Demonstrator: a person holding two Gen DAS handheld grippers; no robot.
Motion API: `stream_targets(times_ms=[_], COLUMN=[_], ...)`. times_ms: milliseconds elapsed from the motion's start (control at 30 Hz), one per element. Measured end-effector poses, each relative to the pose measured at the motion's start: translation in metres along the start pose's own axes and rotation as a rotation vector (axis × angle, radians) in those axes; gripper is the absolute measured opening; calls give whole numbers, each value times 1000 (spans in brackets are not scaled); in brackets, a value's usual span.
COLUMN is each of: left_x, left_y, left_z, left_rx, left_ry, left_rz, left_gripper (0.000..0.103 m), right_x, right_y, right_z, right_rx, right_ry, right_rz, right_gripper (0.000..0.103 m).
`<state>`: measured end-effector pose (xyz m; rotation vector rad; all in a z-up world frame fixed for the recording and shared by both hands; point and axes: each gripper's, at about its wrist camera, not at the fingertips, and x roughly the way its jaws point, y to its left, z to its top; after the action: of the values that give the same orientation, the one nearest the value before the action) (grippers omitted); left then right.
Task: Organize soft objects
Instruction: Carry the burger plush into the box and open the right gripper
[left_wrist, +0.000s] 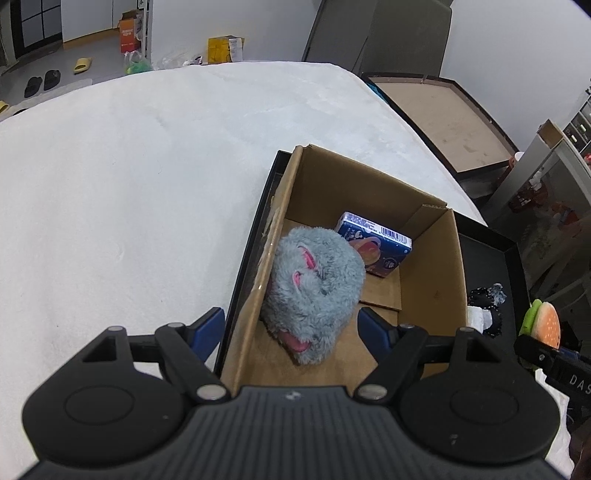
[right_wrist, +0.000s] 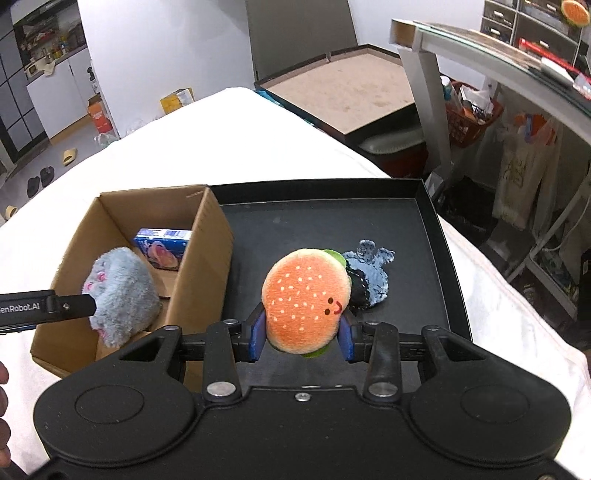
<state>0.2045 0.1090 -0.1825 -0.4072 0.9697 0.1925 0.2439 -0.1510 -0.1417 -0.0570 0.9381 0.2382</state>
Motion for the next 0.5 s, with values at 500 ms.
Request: stream_targets(times_ms=[500], left_x=[3], left_y=[15], left_z=[0], left_rx=[-13], left_ry=[13], left_rz=[-42], left_gripper=[75], right_x=[-17], right_y=[42], right_z=[12], right_rx=[-67], right_ry=[-53], right_rz=[-18], right_gripper=[38])
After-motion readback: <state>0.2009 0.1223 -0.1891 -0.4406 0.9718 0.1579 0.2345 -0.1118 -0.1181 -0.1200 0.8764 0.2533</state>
